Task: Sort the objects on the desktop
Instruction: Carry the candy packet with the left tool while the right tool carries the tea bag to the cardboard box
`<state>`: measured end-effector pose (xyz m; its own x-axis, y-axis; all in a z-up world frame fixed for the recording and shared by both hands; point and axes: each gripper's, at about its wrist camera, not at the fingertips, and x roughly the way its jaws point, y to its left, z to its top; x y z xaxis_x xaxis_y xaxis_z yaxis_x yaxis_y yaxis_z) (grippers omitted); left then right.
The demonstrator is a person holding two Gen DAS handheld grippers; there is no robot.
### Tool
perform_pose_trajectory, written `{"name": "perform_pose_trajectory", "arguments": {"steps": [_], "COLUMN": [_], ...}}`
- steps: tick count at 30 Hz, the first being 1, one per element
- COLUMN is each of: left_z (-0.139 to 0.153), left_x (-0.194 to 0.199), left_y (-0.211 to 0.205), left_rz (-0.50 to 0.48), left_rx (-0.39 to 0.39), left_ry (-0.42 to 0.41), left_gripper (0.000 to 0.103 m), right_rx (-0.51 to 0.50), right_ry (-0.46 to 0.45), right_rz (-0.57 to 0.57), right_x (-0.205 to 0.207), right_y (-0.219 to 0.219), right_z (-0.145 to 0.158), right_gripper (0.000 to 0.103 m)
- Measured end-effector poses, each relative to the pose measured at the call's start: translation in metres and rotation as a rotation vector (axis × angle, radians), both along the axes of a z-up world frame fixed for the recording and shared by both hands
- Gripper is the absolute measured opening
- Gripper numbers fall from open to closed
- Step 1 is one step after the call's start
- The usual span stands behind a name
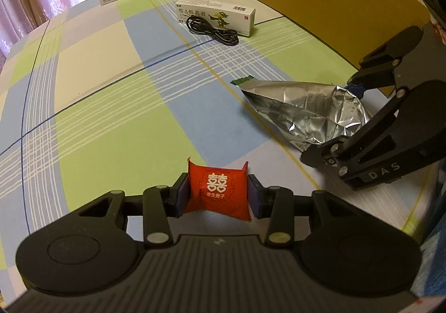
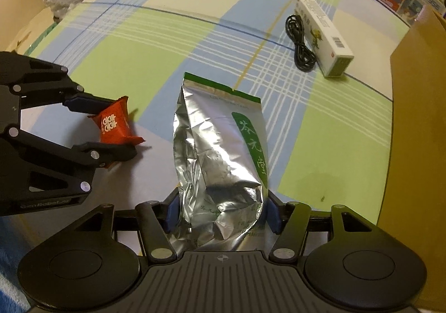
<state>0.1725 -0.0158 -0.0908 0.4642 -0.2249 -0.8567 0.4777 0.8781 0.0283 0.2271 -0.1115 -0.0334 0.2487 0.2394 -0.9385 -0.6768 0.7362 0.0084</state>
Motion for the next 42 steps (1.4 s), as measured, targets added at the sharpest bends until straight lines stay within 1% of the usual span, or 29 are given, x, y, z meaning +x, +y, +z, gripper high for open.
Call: {"name": "perform_pose_trajectory", "arguments": {"steps": [6,12,16,22,27,33,42], "left_z": [0.001,0.004,0.009,0.025,0.042,0.060,0.091], "left_x": [-0.001,-0.006,-0.011,-0.021,-0.031,-0.047,-0.065], "left_y": [-0.002,-0.002,-0.002,-0.004,-0.009,-0.022,-0.069], "left_rz": [-0.005,0.004,0.012,0.012,0.024,0.046,0.022], "left_rx": [0.017,0.028,0.032,0.030,0.025,-0.029,-0.114], "left_ry": [0.001,0.007,0.003,-0.015,-0.034,-0.042,-0.069], "left_gripper": [0.038,0.037,0.037,0.037,0.037,0.037,0.037], "right_rx": [-0.011,-0.007,-0.001,0.019,0.053,0.093,0.154], "right_ry": [-0.031,-0.033,-0.050,-0.095,-0.125,-0.159,-0.226], "right_rz": [0.019,0.012,0.013,0.021,0.000,-0.049,-0.146], "right_x": [-0.008,-0.017,-0.026,-0.039,-0.049,-0.063,-0.081], "right_y": [0.002,-0.003,-0.005,-0.013,-0.034,-0.070,-0.133], "right_z": [0.001,0.002,0.010,0.036,0.063,0.091,0.136], "right_gripper": [0.049,0.049,0.049,0.049,0.049,0.049,0.049]}}
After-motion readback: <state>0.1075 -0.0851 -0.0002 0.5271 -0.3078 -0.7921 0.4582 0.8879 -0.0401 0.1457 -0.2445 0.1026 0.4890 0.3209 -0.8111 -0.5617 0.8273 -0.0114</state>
